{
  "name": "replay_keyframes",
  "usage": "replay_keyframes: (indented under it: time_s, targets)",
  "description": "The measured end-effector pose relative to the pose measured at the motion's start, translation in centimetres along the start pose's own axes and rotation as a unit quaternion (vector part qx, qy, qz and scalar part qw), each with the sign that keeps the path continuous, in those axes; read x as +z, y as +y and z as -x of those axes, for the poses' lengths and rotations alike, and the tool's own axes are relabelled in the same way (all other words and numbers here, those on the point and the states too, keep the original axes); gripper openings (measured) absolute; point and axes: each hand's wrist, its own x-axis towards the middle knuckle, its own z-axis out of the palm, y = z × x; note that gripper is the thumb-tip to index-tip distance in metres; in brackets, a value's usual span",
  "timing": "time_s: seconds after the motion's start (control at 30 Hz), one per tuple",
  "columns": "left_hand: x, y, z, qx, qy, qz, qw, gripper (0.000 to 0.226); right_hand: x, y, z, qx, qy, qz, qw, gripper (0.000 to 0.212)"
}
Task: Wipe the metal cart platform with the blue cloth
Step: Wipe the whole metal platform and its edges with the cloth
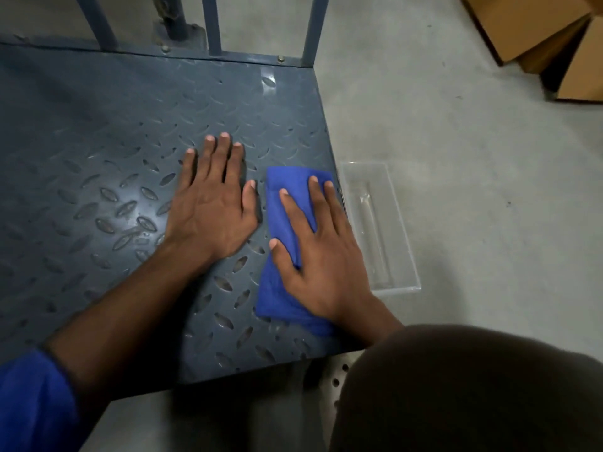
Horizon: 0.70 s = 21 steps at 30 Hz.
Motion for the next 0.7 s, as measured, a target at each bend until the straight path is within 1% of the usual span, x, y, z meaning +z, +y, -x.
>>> replay_keyframes:
  time_s: [0.07,0.13,0.2,0.27,0.37,0.5,0.63,0.7]
  targets:
    - [0.1,0.0,0.0,0.0,-0.001,0.003,1.0,0.072,0.4,0.9,-2.2,-0.009,0.011,-0.005,1.0,0.074]
    - [0.2,0.0,0.0,-0.002,-0.002,0.006,1.0,0.072,0.9,2.1,-5.4,-0.023,0.039,0.002,0.999,0.072]
    - [0.3,-0.4,-0.1,0.002,-0.001,0.014,1.0,0.072,1.5,2.9,-9.0,-0.015,0.059,0.021,0.998,0.07]
    - [0.1,-1.4,-0.1,0.021,-0.005,0.028,0.999,0.072,1.7,3.3,-11.7,-0.003,0.048,0.044,0.998,0.069]
    - [-0.3,-3.0,-0.2,0.051,0.0,0.041,0.998,0.068,1.2,3.4,-13.3,-0.042,0.01,0.081,0.996,0.069]
    - [-0.6,-2.5,-0.2,0.029,-0.015,0.018,0.999,0.065,-1.0,4.1,-13.2,-0.115,-0.068,0.12,0.984,0.073]
    - [-1.2,-1.9,-0.2,0.027,-0.044,-0.003,0.999,0.066,-2.9,3.5,-11.2,-0.13,-0.162,0.137,0.969,0.082]
    - [-1.5,-1.8,-0.4,0.023,-0.057,-0.008,0.998,0.066,-2.9,2.4,-10.1,-0.114,-0.163,0.125,0.972,0.079]
